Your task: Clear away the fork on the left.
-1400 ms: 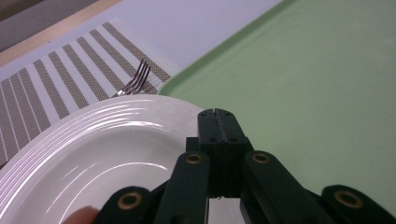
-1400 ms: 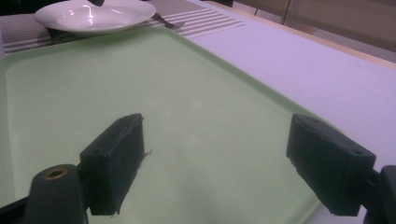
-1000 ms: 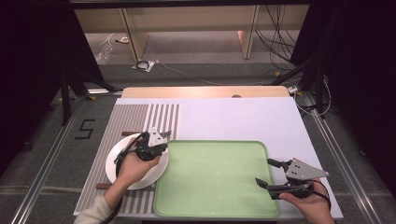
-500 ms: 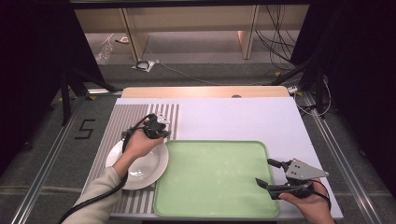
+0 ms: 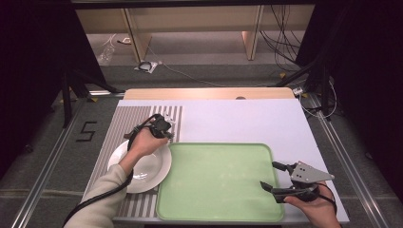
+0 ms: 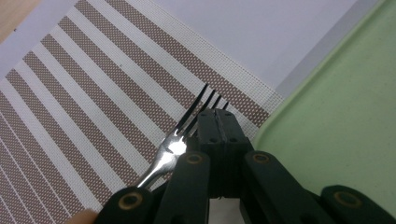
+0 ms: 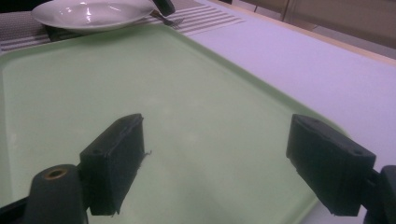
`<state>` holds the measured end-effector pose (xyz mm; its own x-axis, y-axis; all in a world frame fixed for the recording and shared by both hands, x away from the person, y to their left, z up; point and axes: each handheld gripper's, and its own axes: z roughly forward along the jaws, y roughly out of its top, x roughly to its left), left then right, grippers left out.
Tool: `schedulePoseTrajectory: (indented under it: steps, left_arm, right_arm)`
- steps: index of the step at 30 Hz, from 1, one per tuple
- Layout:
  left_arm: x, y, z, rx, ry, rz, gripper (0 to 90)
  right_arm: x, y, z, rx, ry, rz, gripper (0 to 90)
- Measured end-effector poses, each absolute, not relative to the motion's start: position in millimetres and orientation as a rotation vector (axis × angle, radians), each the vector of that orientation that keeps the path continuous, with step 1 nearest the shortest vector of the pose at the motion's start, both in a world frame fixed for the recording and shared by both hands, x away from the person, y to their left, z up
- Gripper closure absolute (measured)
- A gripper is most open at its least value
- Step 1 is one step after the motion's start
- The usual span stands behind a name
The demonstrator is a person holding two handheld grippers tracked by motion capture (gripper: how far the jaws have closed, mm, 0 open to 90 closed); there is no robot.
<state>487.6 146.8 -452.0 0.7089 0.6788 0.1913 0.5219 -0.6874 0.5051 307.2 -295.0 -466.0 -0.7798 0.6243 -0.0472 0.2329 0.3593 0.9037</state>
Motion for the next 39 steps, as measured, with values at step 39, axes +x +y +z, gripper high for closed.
schedulePoseTrajectory:
  steps: [39]
  left_arm:
    - [507.1,140.3,-467.2,2.609,1.003,0.444,89.9]
  right_arm:
    - [307.4,-295.3,-465.6,0.755,2.234,1.399,20.4]
